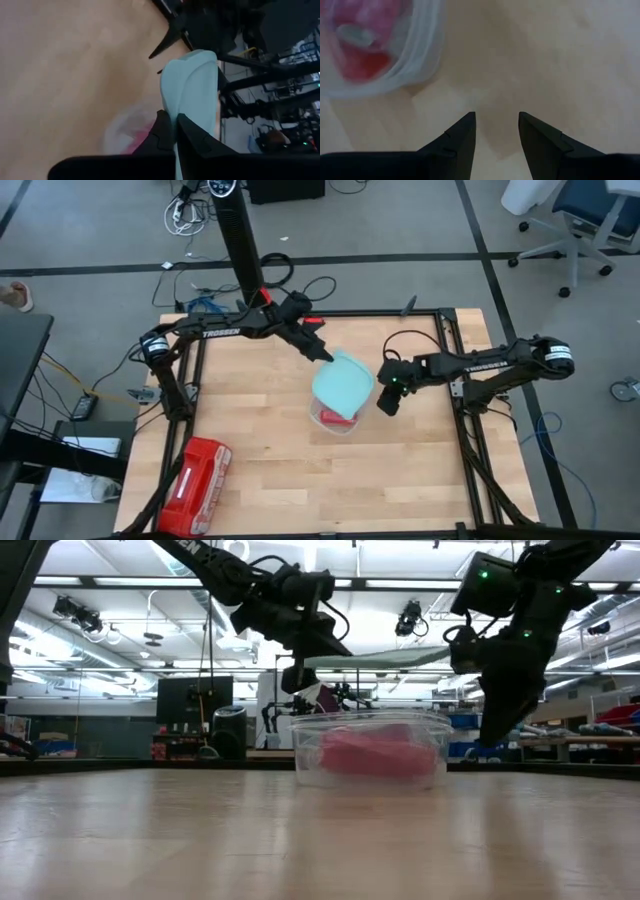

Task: Roll bandage
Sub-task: Close the green tupperware

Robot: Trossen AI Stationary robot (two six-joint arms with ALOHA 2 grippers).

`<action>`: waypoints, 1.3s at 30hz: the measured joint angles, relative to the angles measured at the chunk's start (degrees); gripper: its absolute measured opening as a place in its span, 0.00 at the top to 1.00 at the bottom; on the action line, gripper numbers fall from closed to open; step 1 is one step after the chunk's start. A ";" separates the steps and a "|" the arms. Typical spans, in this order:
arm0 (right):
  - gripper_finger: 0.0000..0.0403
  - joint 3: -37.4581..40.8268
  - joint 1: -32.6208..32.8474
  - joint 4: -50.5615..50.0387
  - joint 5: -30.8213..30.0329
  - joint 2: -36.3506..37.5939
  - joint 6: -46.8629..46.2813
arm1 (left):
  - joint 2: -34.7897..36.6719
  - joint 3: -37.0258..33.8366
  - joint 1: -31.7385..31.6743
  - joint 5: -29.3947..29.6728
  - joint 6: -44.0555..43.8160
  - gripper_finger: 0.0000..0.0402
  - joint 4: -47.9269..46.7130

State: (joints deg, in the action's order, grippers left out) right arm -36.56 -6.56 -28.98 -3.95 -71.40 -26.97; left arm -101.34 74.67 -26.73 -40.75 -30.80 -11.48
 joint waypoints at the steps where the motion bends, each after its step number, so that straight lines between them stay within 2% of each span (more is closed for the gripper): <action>1: 0.63 0.00 0.82 -0.35 0.09 0.00 -0.41 | 0.00 0.00 0.65 0.02 -0.82 0.99 -0.27; 4: 0.63 0.00 3.07 -0.42 -0.90 0.01 -0.54 | 0.00 0.00 2.64 0.67 -1.78 0.99 -0.61; 11: 0.63 -0.01 7.60 -0.31 -6.90 2.27 -3.03 | 0.00 -0.02 6.09 10.05 0.54 0.99 -6.85; 15: 0.63 -0.02 9.48 0.89 -8.26 3.93 -3.60 | 0.00 -0.04 6.90 14.55 1.80 0.99 -9.80; 19: 0.63 -0.02 10.28 0.88 -8.31 4.69 -4.34 | 0.00 -0.07 7.43 14.07 1.60 0.99 -9.42; 33: 0.63 -0.02 10.27 0.64 -8.34 4.74 -4.06 | 0.00 2.64 6.72 7.03 -2.37 0.99 -7.56; 39: 0.63 -0.02 10.27 0.47 -8.34 4.74 -4.01 | 0.00 2.62 8.77 9.38 -2.48 0.99 -10.88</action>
State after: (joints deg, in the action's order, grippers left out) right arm -36.58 3.70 -28.51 -12.29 -66.65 -30.98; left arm -101.34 77.30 -17.96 -31.37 -33.27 -22.36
